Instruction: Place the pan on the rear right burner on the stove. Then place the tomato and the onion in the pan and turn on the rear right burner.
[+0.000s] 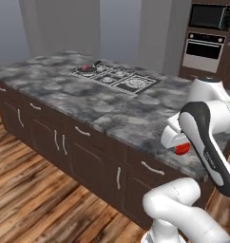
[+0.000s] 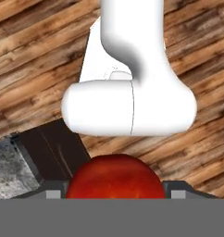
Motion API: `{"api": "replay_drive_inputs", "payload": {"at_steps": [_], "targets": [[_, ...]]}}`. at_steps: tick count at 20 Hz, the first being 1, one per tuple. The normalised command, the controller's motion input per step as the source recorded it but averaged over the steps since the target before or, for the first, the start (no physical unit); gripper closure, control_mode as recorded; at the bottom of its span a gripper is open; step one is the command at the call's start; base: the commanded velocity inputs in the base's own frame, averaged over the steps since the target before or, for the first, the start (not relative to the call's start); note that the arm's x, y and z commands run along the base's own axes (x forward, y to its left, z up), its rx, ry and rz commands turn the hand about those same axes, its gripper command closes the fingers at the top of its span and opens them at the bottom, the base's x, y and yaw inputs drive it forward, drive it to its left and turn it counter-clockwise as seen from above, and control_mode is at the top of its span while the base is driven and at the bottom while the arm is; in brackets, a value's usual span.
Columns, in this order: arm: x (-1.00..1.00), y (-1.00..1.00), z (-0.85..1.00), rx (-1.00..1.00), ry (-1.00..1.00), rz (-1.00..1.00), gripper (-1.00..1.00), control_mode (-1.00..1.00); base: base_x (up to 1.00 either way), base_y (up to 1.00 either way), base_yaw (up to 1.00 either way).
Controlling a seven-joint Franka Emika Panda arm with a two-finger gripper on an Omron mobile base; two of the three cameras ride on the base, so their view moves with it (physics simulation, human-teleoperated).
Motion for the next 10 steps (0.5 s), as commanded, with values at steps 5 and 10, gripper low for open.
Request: {"api": "replay_drive_inputs", "payload": {"at_steps": [5, 10], "targets": [[0.00, 0.00, 0.00, 0.00, 0.00, 0.00, 1.00, 1.00, -0.53, -1.00, 0.30], [0.00, 0.00, 0.00, 0.00, 0.00, 0.00, 1.00, 1.00, 0.02, -0.97, 0.39]]}}
